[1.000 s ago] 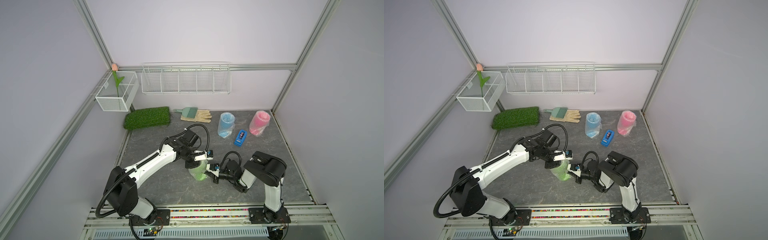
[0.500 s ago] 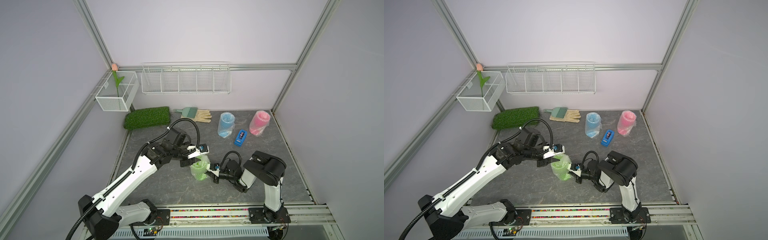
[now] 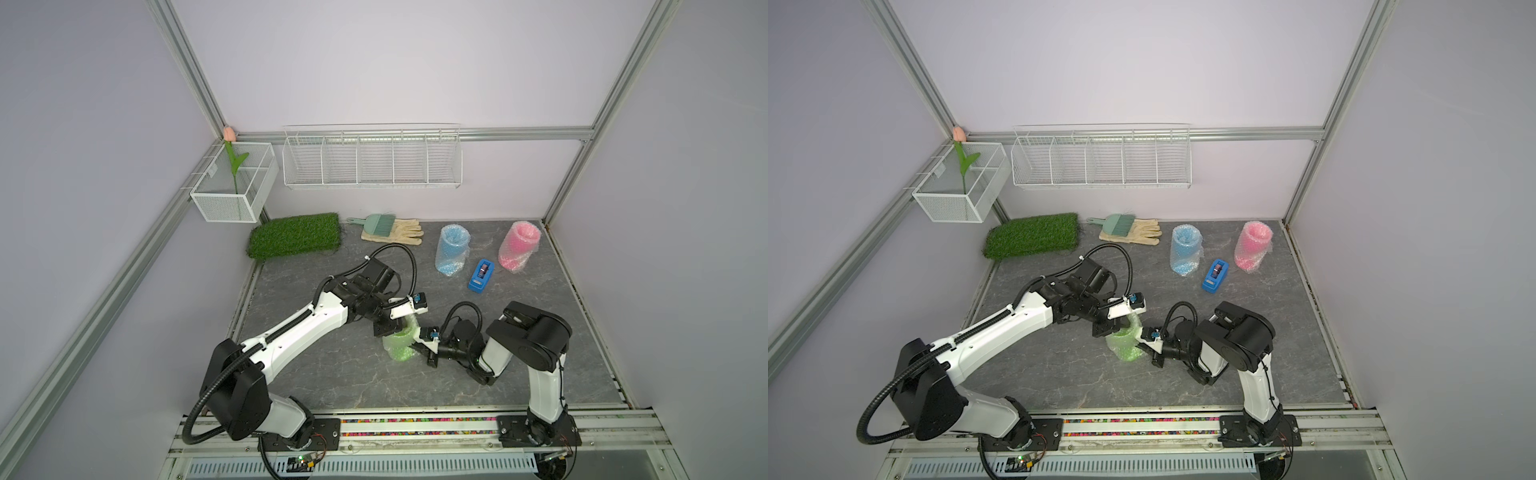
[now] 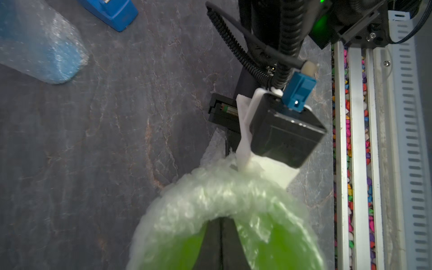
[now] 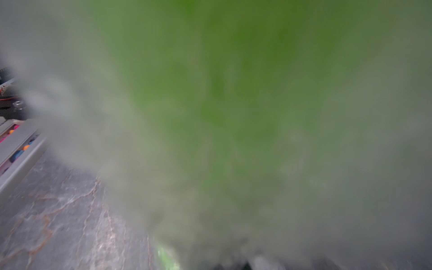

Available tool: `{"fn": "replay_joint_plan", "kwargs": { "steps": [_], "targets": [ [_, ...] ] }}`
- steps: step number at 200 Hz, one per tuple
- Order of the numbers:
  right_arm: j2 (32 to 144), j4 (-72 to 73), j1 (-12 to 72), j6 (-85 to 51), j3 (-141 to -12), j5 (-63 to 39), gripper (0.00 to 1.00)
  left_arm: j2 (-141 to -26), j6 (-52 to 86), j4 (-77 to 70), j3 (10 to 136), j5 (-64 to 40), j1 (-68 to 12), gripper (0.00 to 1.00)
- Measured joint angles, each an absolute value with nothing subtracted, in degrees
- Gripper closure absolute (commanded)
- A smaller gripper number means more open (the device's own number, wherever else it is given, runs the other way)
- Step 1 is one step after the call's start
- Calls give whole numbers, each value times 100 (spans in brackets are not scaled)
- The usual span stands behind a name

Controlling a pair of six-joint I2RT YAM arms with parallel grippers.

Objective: Wrap wine glasses in bubble wrap
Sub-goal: Wrap the wine glass in bubble wrap.

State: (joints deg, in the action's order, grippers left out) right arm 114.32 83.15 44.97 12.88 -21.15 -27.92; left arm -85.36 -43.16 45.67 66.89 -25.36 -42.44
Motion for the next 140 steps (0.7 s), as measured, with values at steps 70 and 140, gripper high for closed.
{"fn": "replay_joint_plan", "kwargs": {
  "steps": [70,140],
  "targets": [
    [11445,8342,4471,1240,-2115,-2794,93,-9026,-4449,4602,6960,-2816,-4228,91],
    [11445,8379,4466,1238,-2115,-2768,93,-8691,-4016,5406,7481,-1955,-4278,57]
  ]
}}
